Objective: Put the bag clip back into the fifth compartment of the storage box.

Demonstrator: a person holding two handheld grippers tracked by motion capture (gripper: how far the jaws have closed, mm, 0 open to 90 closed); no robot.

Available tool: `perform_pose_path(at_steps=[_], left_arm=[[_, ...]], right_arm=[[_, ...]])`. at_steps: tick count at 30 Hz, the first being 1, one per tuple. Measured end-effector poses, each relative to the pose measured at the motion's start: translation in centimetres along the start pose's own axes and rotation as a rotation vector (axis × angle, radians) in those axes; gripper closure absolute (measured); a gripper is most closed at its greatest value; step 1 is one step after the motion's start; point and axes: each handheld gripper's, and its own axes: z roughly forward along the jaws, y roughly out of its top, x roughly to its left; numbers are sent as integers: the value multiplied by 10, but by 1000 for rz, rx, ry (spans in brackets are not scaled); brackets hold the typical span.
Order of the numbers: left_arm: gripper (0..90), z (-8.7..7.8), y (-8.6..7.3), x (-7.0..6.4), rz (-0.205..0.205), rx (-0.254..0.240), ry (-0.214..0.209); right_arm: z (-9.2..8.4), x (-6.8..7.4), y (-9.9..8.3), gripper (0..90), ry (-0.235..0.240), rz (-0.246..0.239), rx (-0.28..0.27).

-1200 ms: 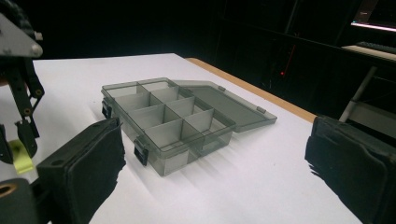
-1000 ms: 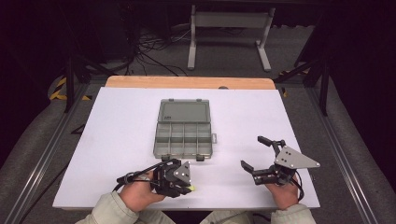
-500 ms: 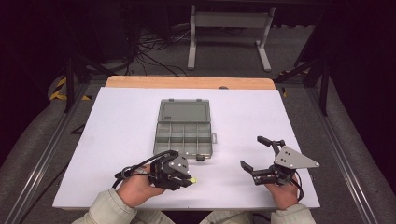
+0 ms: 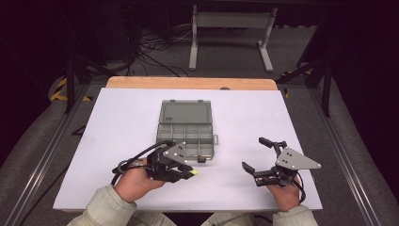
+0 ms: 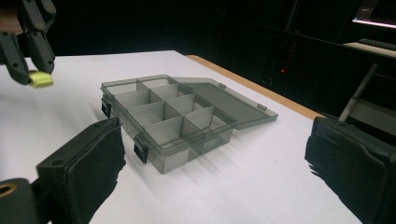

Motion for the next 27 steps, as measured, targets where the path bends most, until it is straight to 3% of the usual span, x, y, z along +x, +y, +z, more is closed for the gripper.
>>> perform_pose_path(at_steps=[14,27], left_arm=[[778,-22,-5,13,-55,-106,45],[778,-34,-11,19,-102,-170,91]], right_arm=[[0,0,0,45,2,3,2],[0,0,-1,44,3,4,1]])
